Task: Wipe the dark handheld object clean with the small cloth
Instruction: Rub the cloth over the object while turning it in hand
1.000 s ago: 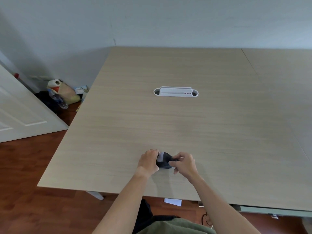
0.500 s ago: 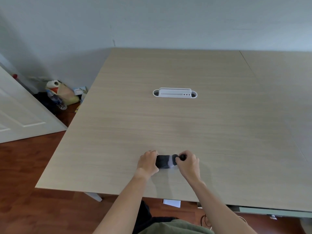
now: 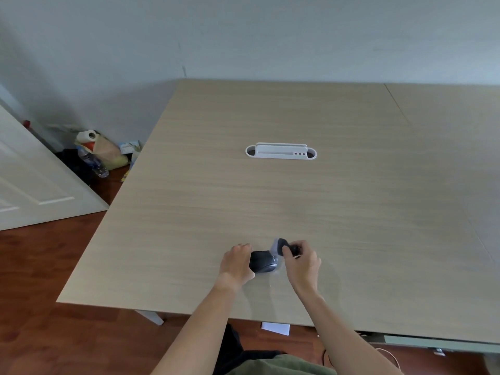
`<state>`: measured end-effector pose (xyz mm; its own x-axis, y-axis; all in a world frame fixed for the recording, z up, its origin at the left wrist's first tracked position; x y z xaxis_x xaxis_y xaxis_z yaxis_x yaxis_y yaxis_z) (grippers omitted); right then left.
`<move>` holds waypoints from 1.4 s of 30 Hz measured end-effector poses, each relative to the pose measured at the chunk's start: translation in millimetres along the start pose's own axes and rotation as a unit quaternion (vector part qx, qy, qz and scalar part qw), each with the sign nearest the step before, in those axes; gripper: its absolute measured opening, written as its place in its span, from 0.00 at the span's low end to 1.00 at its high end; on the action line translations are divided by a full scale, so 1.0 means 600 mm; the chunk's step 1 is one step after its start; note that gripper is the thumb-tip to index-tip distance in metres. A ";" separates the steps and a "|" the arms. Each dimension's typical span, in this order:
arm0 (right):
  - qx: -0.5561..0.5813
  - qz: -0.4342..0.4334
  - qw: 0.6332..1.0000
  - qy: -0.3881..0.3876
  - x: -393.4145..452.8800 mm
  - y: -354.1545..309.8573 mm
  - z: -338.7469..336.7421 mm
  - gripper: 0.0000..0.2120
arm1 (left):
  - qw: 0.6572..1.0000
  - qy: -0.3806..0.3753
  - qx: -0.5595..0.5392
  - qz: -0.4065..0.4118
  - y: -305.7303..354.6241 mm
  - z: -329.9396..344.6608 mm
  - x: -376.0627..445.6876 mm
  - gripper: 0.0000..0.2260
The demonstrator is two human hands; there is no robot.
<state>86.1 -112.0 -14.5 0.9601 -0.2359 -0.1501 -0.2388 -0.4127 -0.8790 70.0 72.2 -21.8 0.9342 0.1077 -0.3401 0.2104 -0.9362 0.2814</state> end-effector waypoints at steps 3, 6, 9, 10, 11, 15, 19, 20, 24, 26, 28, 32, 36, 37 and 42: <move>-0.029 -0.011 0.992 -0.121 -0.003 -0.002 0.026 0.04 | 1.000 -0.001 -0.005 -0.002 0.000 -0.001 0.001 0.16; -0.067 0.002 0.997 -0.030 0.006 0.000 0.008 0.03 | 1.000 -0.012 -0.003 -0.002 0.000 -0.001 0.002 0.18; -0.007 0.015 0.999 -0.032 0.014 -0.010 0.008 0.04 | 1.000 -0.021 -0.021 -0.001 -0.003 0.003 0.003 0.21; -0.009 0.011 0.996 -0.087 0.015 -0.015 0.021 0.03 | 0.999 -0.024 -0.033 -0.002 -0.006 0.004 0.003 0.23; -0.022 0.010 0.990 -0.138 0.012 -0.018 0.033 0.03 | 0.999 -0.026 -0.044 -0.002 -0.008 0.004 0.004 0.23; -0.090 0.011 0.995 -0.041 0.020 -0.014 0.015 0.01 | 0.998 -0.038 -0.051 0.011 -0.013 0.004 0.006 0.26; -0.040 0.023 0.993 -0.112 0.021 -0.015 0.027 0.02 | 0.998 -0.044 -0.037 0.024 -0.011 0.000 0.007 0.26; -0.054 0.021 0.988 -0.145 0.017 -0.013 0.032 0.02 | 0.998 -0.043 -0.034 0.026 -0.010 -0.002 0.008 0.26; -0.093 0.008 0.994 -0.048 0.020 -0.005 0.009 0.01 | 0.998 -0.046 -0.015 0.047 -0.005 -0.002 0.011 0.26; -0.046 0.018 0.997 -0.051 0.023 -0.006 0.008 0.02 | 0.997 -0.045 -0.007 0.058 -0.003 0.000 0.014 0.26; -0.021 0.038 0.990 -0.132 0.019 -0.005 0.024 0.02 | 0.997 -0.042 -0.005 0.063 -0.003 0.000 0.017 0.24; -0.079 0.035 0.993 -0.077 0.021 0.006 0.010 0.02 | 0.996 -0.041 -0.011 0.072 -0.003 0.003 0.020 0.26; -0.026 0.044 0.993 -0.102 0.023 0.009 0.008 0.03 | 0.997 -0.022 -0.034 0.062 -0.002 0.003 0.014 0.25; -0.026 0.048 0.989 -0.135 0.019 0.012 0.014 0.03 | 0.997 -0.016 -0.052 0.051 -0.004 0.006 0.009 0.26; -0.048 0.048 0.997 -0.028 0.017 0.025 -0.009 0.04 | 0.980 0.002 -0.192 -0.048 -0.011 0.046 -0.029 0.36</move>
<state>91.8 -125.1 -26.7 0.9378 -0.2308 -0.2595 -0.3413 -0.4739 -0.8117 44.6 67.6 -42.5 0.9059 0.1905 -0.3783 0.3891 -0.7272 0.5655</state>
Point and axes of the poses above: each hand's wrist, its own x-axis towards the middle knuckle, its own z-axis out of the palm, y = z × x, the point moved 6 cm from there along x, towards the middle knuckle, and after that the axes turned 2 degrees about y, right-handed, at the moved point
